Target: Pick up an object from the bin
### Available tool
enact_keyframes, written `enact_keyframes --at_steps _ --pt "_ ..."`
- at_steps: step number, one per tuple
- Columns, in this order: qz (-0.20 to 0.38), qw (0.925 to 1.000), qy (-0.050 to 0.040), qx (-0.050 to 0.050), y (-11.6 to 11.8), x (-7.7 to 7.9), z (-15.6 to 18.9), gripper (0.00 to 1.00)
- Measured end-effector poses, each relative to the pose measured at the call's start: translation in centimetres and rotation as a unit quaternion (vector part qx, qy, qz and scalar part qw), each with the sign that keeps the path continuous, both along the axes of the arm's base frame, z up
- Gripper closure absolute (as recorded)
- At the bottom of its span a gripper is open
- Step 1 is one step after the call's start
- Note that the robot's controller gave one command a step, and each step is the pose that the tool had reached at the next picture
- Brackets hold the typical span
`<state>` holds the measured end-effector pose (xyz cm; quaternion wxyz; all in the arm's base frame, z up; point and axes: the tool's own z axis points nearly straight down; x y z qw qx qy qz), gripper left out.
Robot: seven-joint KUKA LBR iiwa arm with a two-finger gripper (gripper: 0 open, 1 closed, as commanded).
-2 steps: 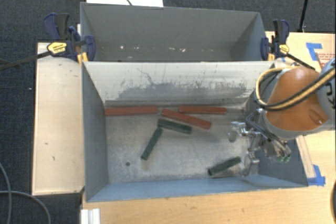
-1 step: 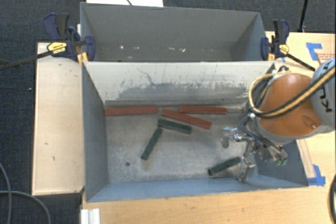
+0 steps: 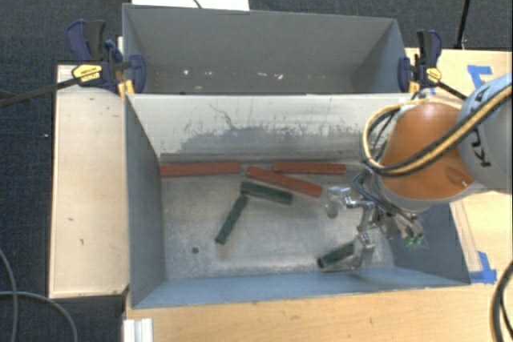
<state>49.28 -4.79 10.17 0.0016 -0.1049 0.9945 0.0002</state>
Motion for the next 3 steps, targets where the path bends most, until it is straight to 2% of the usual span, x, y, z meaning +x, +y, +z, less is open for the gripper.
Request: enact_keyframes --at_steps 1,2,3 --pt "0.073 0.9973 0.0003 0.000 -0.1 0.2 -2.9 0.00" --pt "-0.006 1.0000 0.0022 0.000 1.3 -0.2 -3.2 1.00" --pt "-0.006 1.0000 0.0022 0.000 1.3 -0.2 -3.2 1.00"
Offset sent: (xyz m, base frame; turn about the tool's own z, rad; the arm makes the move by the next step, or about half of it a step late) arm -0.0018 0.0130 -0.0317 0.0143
